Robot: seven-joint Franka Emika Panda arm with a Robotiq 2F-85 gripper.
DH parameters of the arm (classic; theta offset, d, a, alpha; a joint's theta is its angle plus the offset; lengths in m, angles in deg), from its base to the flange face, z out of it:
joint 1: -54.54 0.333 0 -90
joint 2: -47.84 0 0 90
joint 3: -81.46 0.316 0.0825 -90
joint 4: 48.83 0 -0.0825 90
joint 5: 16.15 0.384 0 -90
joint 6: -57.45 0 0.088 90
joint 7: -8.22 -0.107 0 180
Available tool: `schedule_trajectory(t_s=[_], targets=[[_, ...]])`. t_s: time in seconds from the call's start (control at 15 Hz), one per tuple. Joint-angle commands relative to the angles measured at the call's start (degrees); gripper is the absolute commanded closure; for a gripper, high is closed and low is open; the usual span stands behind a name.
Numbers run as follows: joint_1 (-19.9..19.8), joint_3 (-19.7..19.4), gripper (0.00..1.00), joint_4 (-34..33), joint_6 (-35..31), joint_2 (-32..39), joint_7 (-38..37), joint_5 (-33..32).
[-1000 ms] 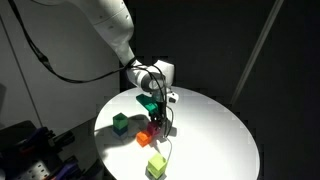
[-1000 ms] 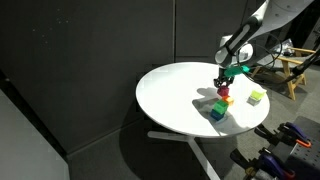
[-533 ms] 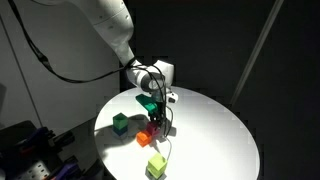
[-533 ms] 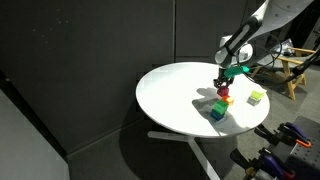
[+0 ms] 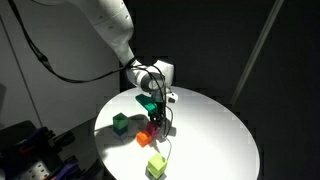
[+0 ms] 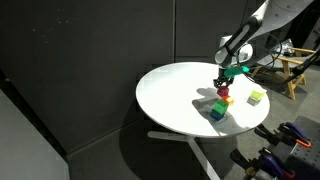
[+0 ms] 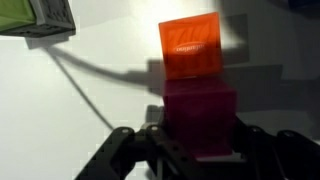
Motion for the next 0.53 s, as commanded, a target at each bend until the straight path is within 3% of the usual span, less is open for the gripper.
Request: schedule_trajectory(t_s=[0.0, 0.47], targets=[[0.13, -0.06, 0.72, -0.42, 1.27, -0.09, -0.7, 0.32], [0.13, -0.09, 0.72, -0.54, 1.32, 0.35, -0.72, 0.3]])
